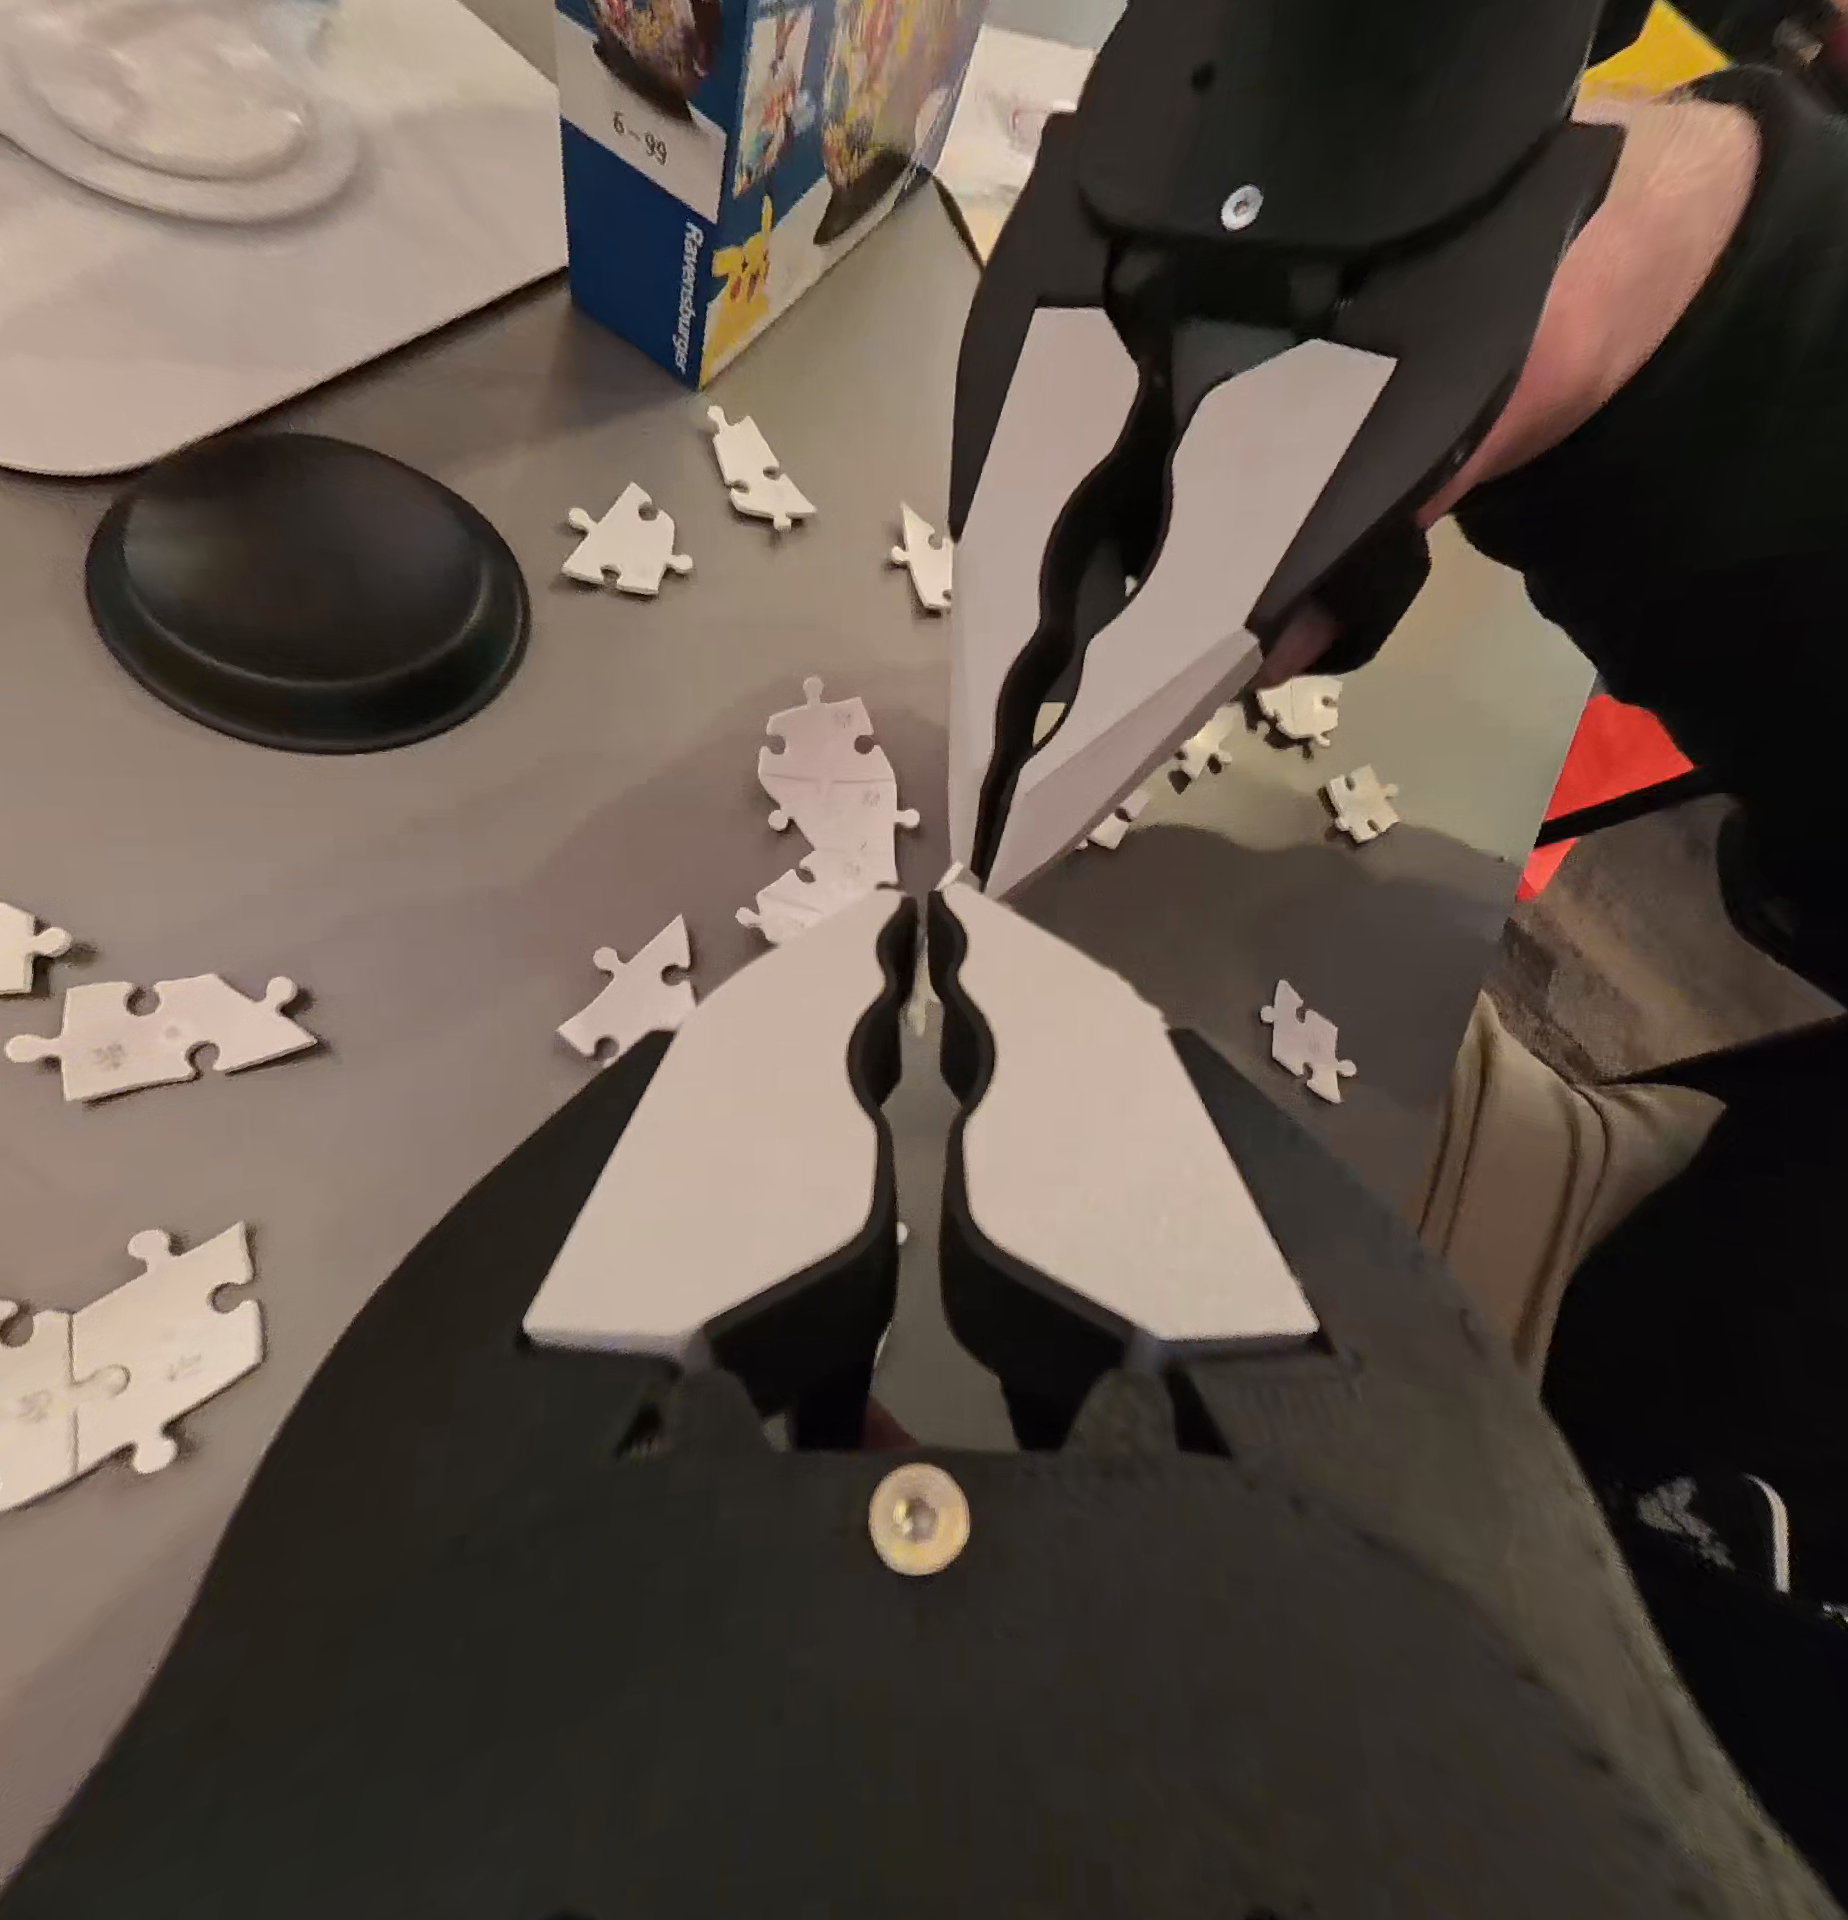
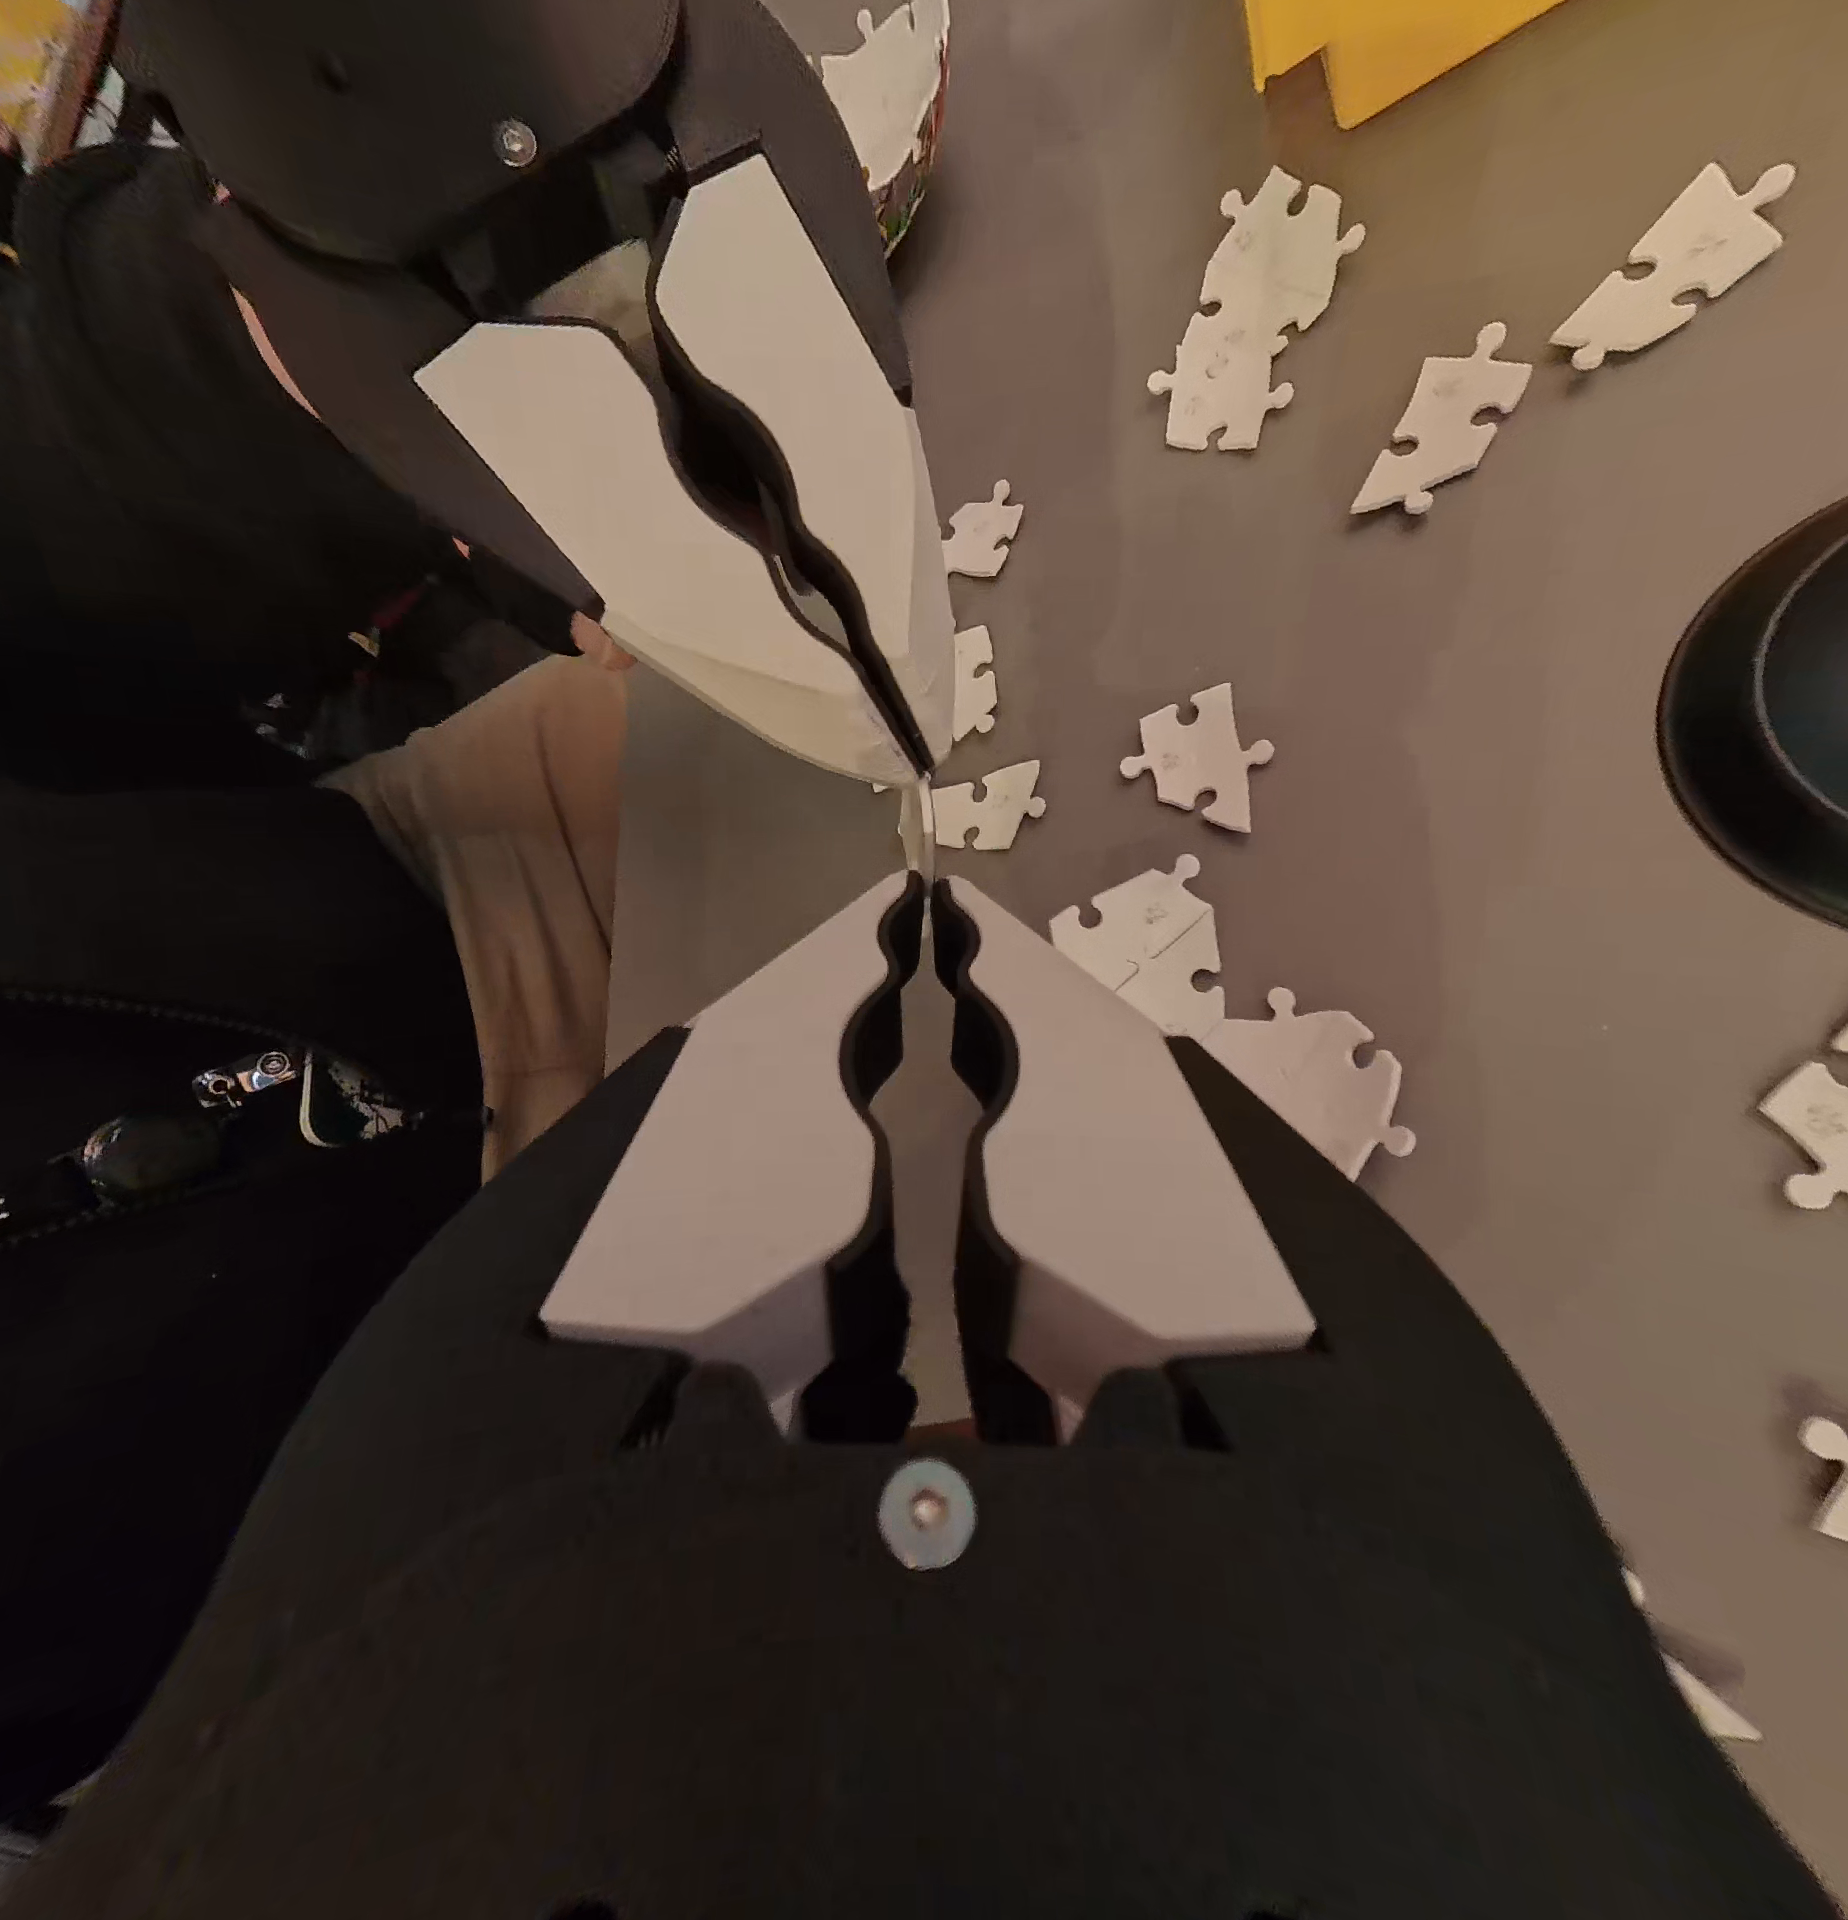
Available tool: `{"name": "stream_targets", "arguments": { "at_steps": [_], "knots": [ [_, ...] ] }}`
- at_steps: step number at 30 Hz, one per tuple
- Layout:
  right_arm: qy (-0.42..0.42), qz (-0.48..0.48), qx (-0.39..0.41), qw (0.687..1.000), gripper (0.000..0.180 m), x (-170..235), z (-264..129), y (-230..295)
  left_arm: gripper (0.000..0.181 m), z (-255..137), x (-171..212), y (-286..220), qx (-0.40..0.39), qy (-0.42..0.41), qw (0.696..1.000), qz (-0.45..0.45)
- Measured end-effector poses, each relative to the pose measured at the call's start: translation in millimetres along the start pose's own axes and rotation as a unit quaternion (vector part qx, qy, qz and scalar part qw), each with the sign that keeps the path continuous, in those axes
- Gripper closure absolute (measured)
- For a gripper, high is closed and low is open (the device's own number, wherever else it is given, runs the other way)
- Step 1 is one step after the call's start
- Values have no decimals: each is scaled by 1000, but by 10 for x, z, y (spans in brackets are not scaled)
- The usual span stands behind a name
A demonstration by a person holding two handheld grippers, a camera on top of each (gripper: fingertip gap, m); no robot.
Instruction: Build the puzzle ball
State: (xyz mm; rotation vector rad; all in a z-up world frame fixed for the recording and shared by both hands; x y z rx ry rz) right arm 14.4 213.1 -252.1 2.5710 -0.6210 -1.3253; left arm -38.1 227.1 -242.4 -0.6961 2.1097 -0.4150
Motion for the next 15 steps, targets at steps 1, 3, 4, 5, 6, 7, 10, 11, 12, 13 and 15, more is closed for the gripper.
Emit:
{"name": "stream_targets", "arguments": {
  "at_steps": [1,3,4,5,6,7,10,11,12,13,15],
  "knots": [
    [-4,4,-2,1000,180,1,0,-7,180,0,0,2,0,6,1000,2],
    [-8,11,-6,1000,180,13,10,-23,179,5,21,24,-2,21,1000,0],
    [-7,14,-7,1000,180,25,23,-31,179,14,35,38,-2,26,1000,-3],
    [-6,16,-6,1000,180,35,38,-41,177,26,51,49,0,31,999,-6],
    [-7,18,-6,1000,180,42,51,-47,176,32,60,65,0,31,999,-10],
    [-10,20,-6,1000,180,44,57,-56,173,34,71,95,-4,31,999,-16],
    [-26,28,-5,999,180,33,32,-87,165,8,87,139,23,16,998,-52],
    [-34,32,-6,999,180,25,15,-96,164,-10,85,139,38,8,997,-67],
    [-42,35,-9,998,180,19,2,-100,164,-24,84,145,49,0,996,-79],
    [-48,37,-12,998,180,13,-9,-102,164,-27,85,138,62,-6,994,-89],
    [-59,43,-20,997,180,-1,-14,-103,164,8,115,121,77,-4,992,-99]
  ]
}}
Point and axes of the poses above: each gripper's, where its closed fingertips meet, z out along the fingers, x out of its underside, y = z × x across the jaws, the point moved 3 cm from there along -z, back along the fingers, and after that the axes turned 14 degrees about -z, right-handed, at the moved point
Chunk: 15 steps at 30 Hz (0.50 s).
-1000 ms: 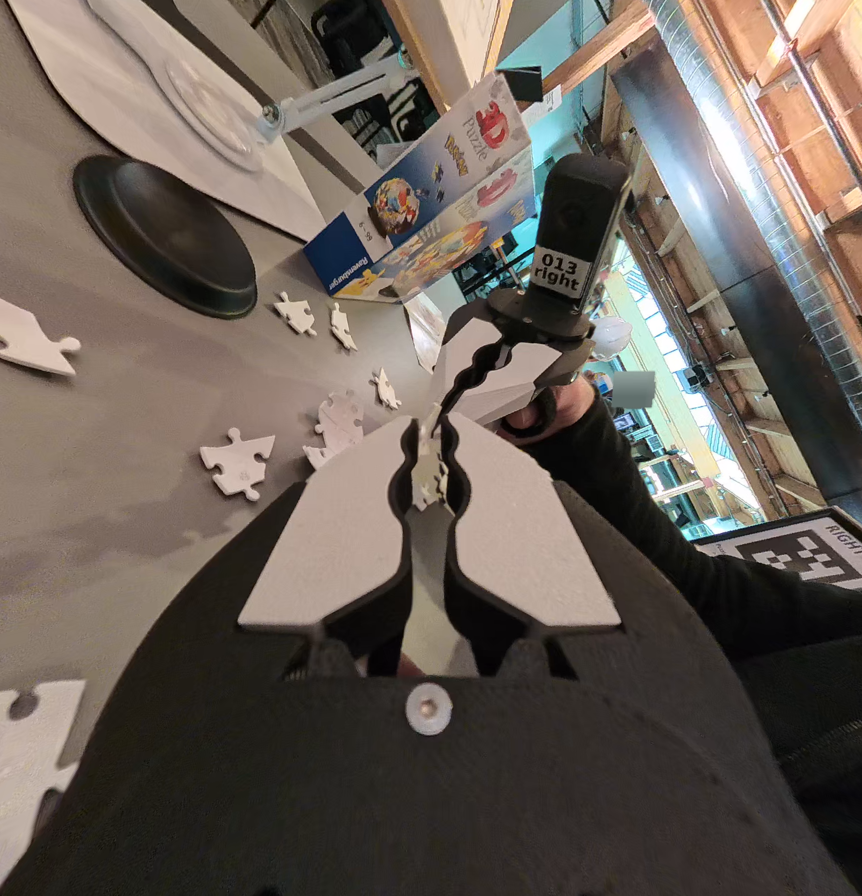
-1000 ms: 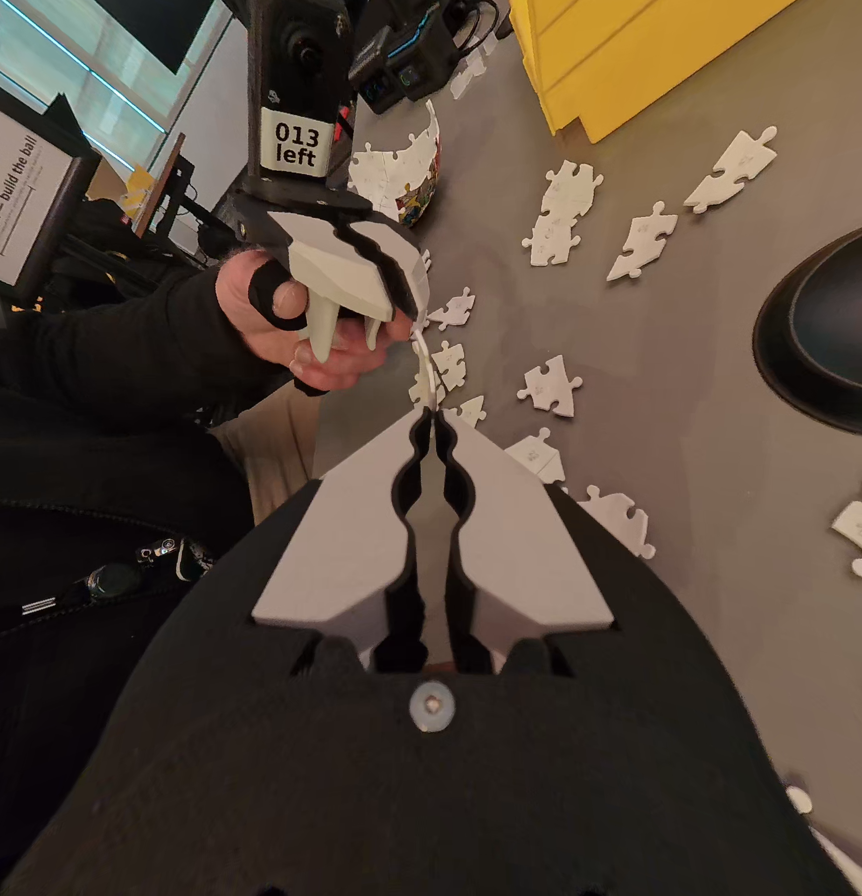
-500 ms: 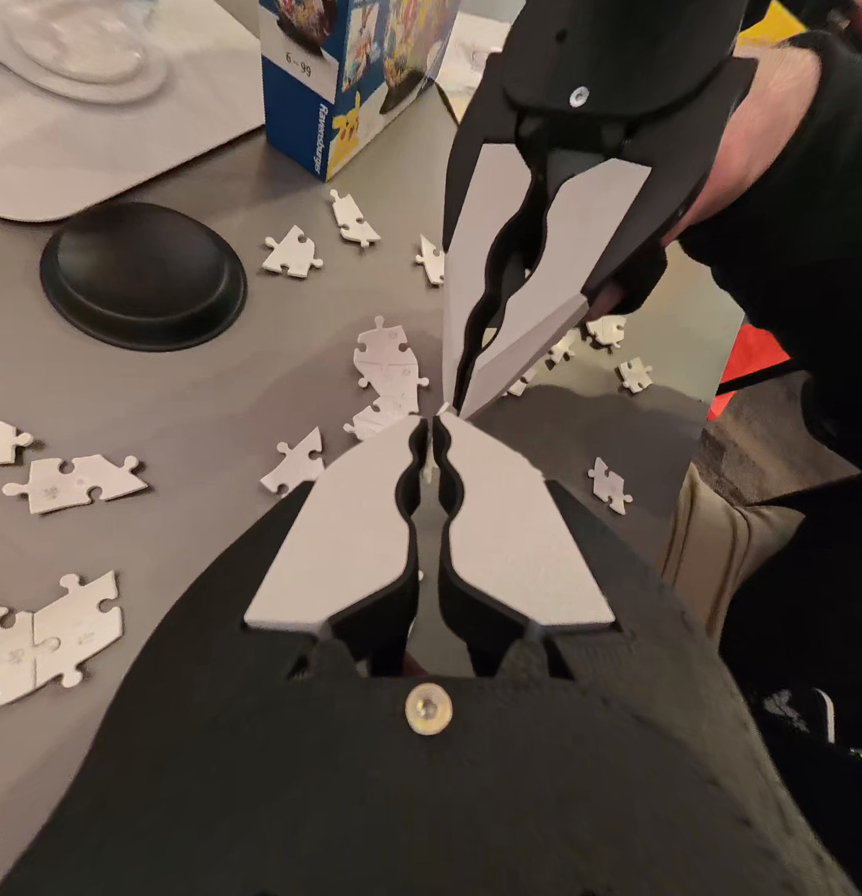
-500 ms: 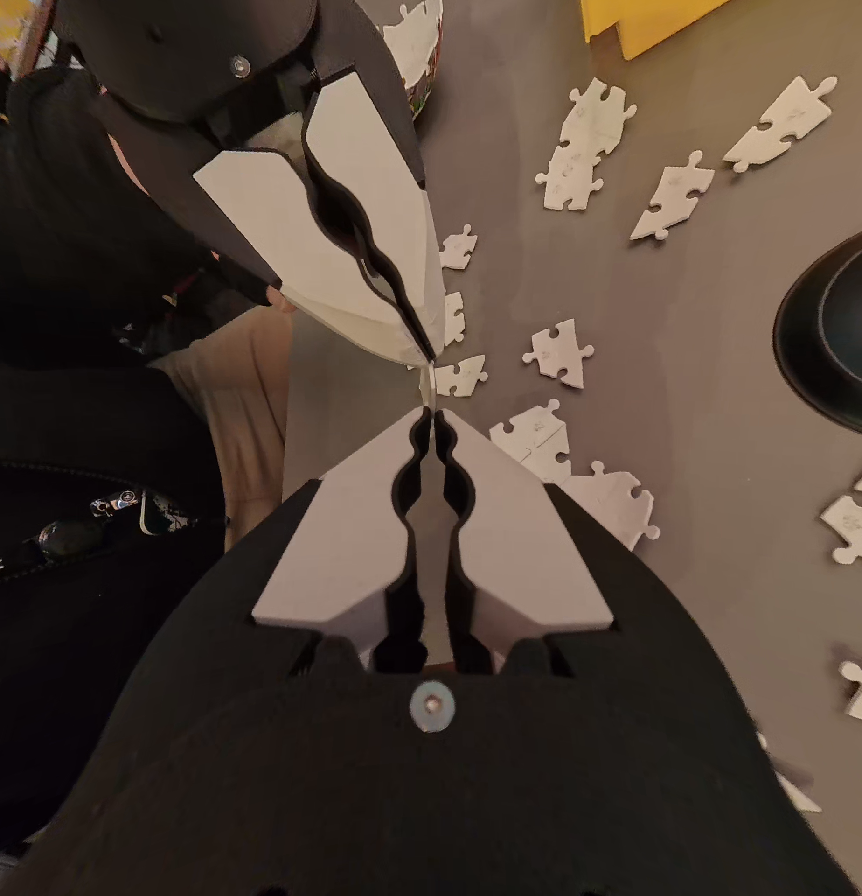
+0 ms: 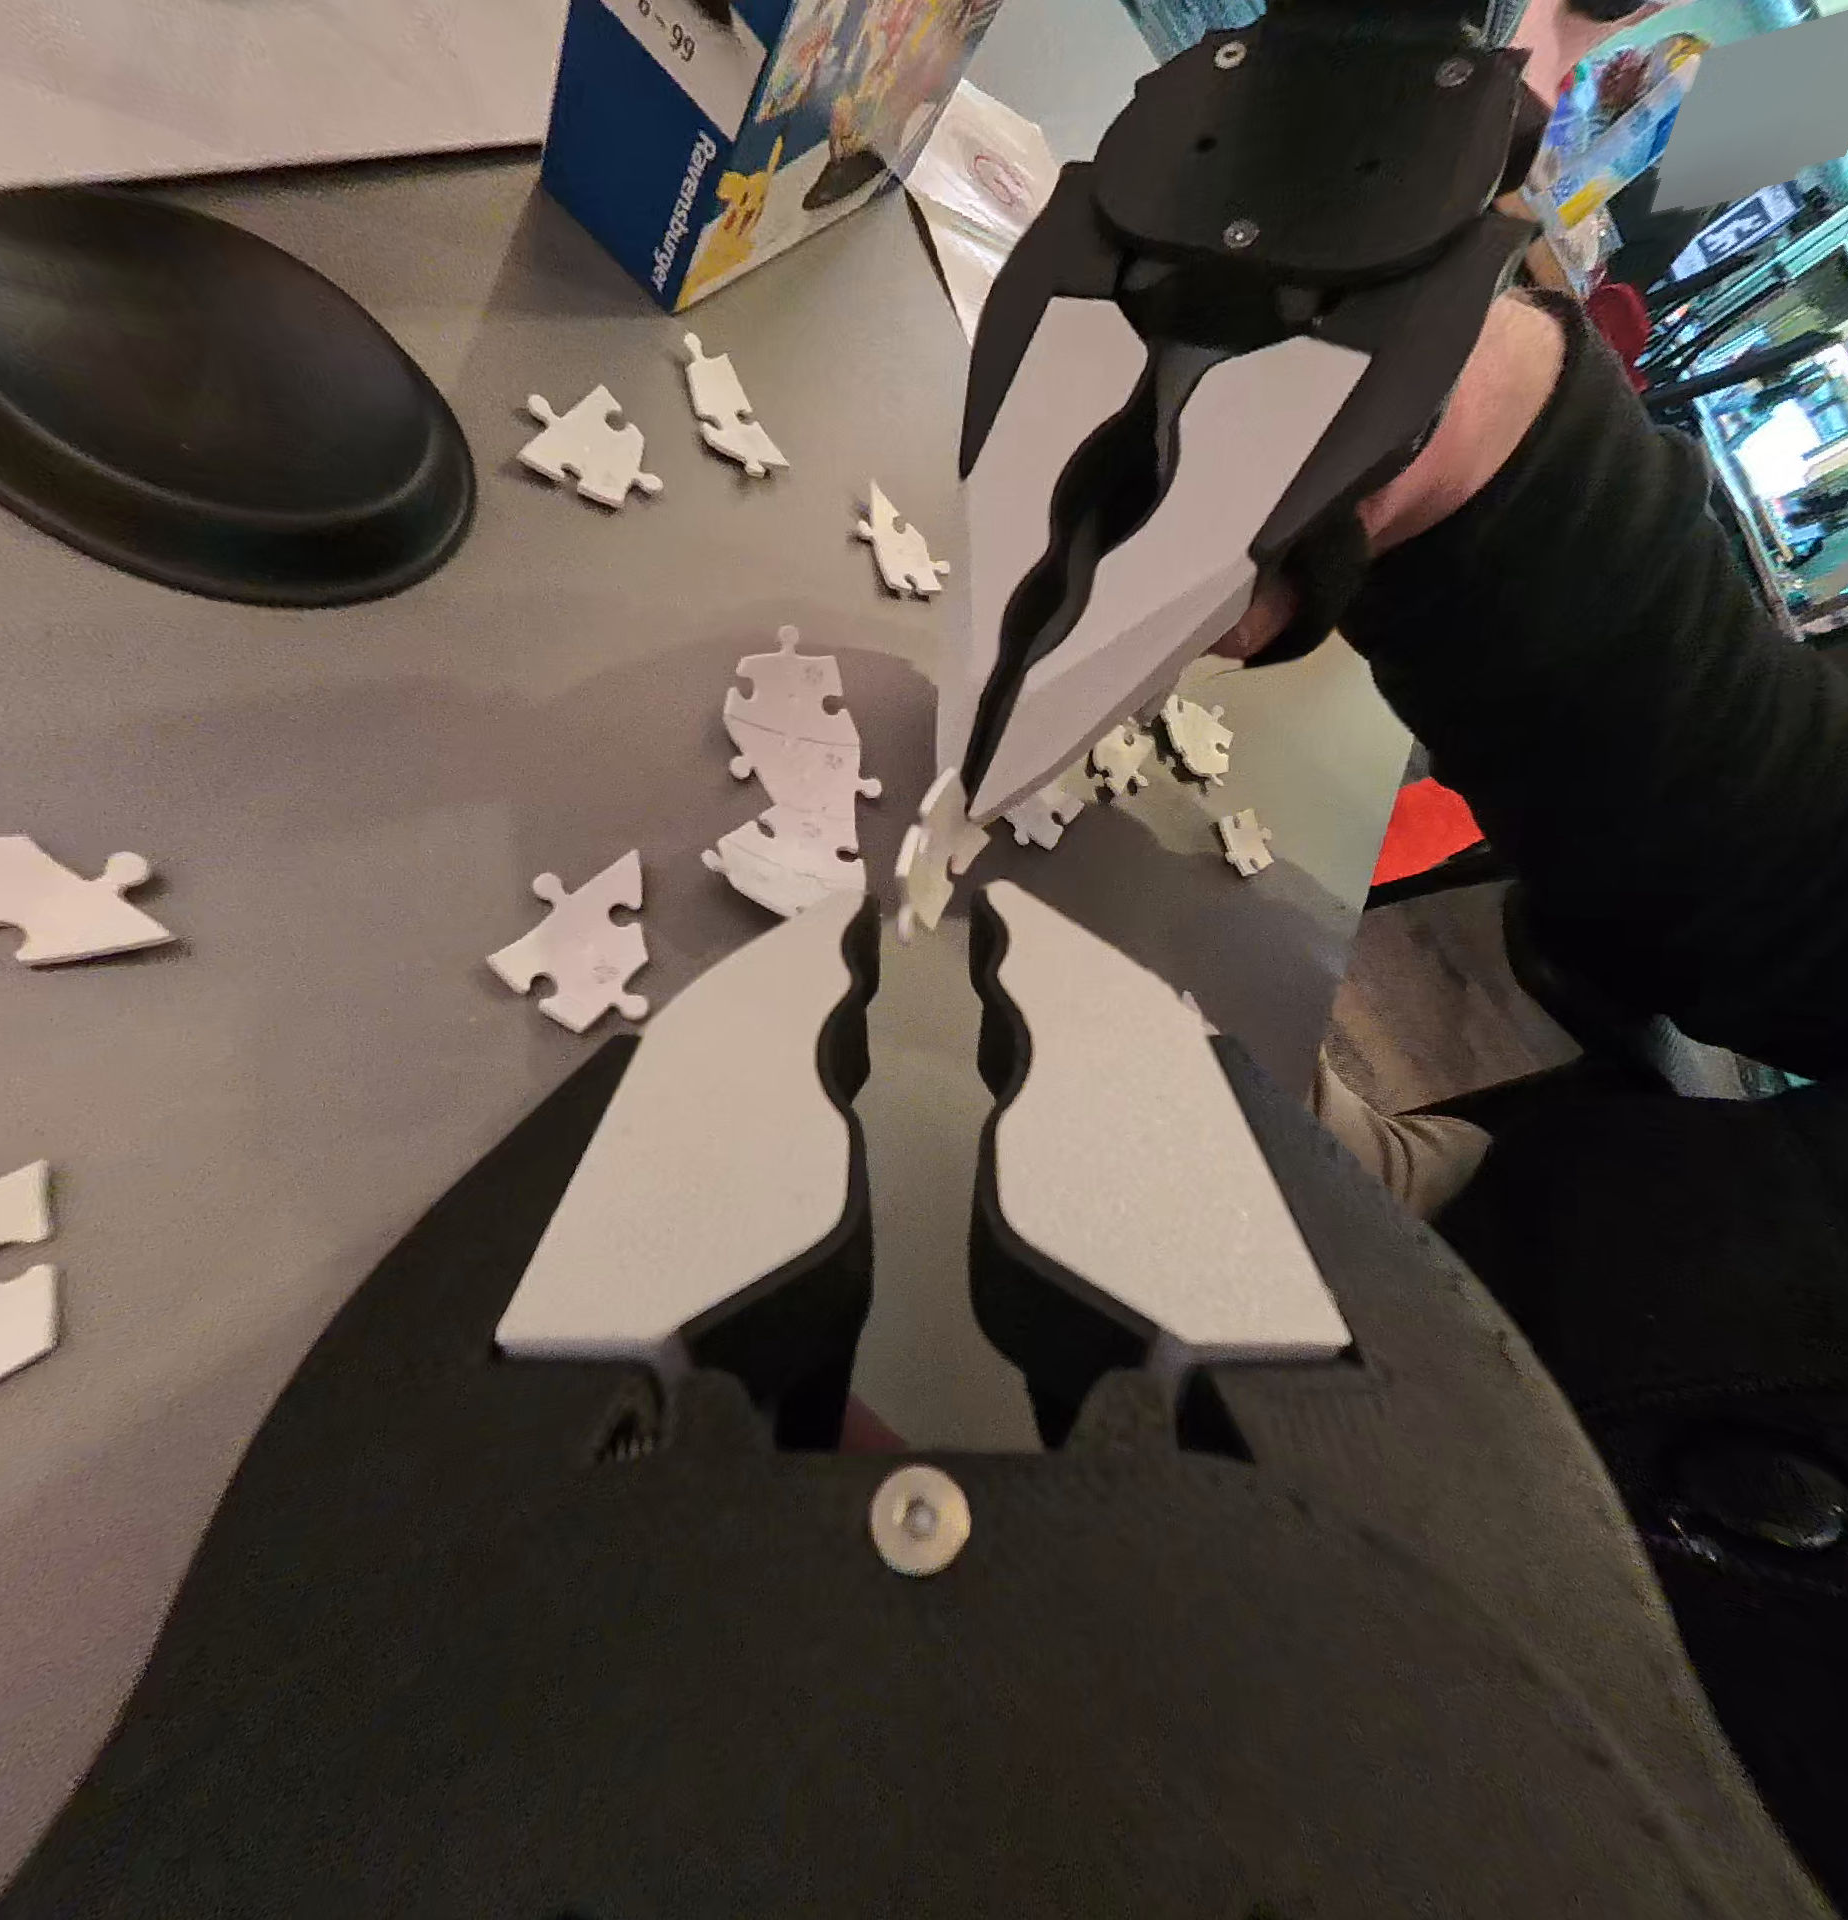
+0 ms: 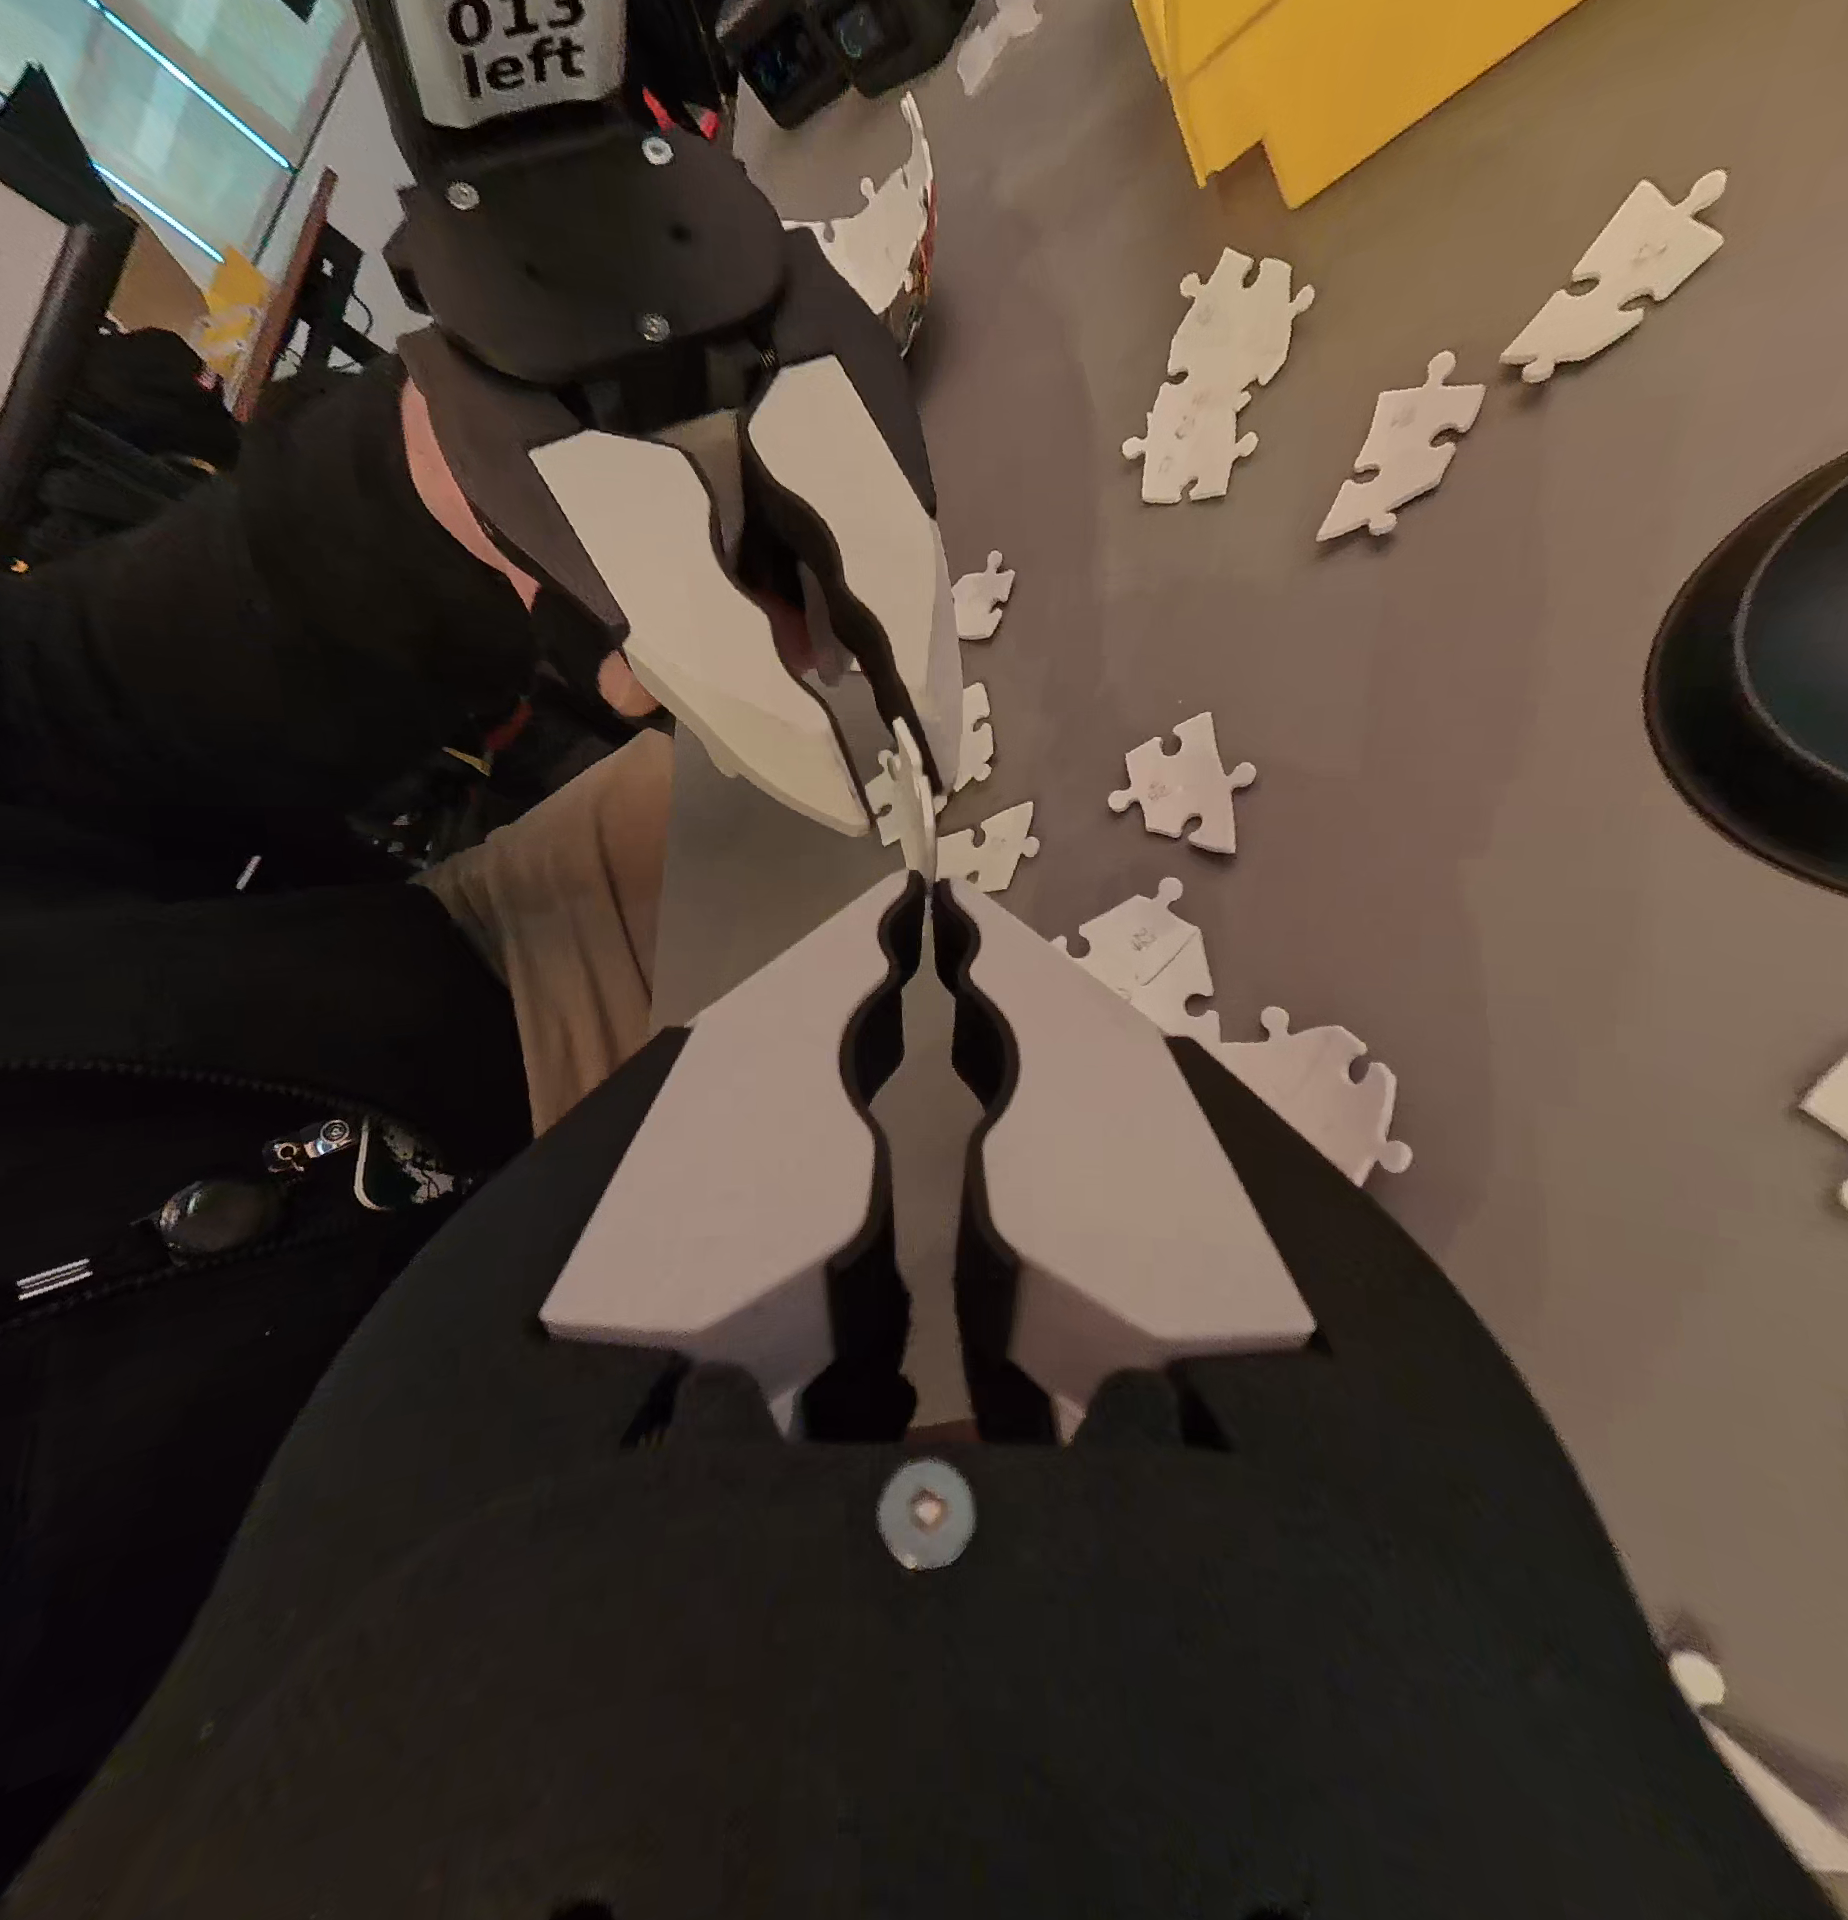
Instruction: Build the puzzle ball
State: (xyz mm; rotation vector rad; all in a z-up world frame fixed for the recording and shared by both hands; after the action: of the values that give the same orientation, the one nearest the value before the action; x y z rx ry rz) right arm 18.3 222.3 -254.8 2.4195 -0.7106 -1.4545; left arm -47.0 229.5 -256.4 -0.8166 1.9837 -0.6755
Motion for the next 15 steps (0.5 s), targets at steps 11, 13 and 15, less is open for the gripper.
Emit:
{"name": "stream_targets", "arguments": {
  "at_steps": [11,13,15],
  "knots": [
    [67,-28,66,995,176,142,40,-131,179,163,139,174,-13,15,995,-99],
    [94,-44,86,991,177,189,32,-162,179,178,161,229,-29,28,993,-110],
    [121,-62,102,985,178,243,49,-186,179,189,165,265,-41,44,991,-117]
  ]
}}
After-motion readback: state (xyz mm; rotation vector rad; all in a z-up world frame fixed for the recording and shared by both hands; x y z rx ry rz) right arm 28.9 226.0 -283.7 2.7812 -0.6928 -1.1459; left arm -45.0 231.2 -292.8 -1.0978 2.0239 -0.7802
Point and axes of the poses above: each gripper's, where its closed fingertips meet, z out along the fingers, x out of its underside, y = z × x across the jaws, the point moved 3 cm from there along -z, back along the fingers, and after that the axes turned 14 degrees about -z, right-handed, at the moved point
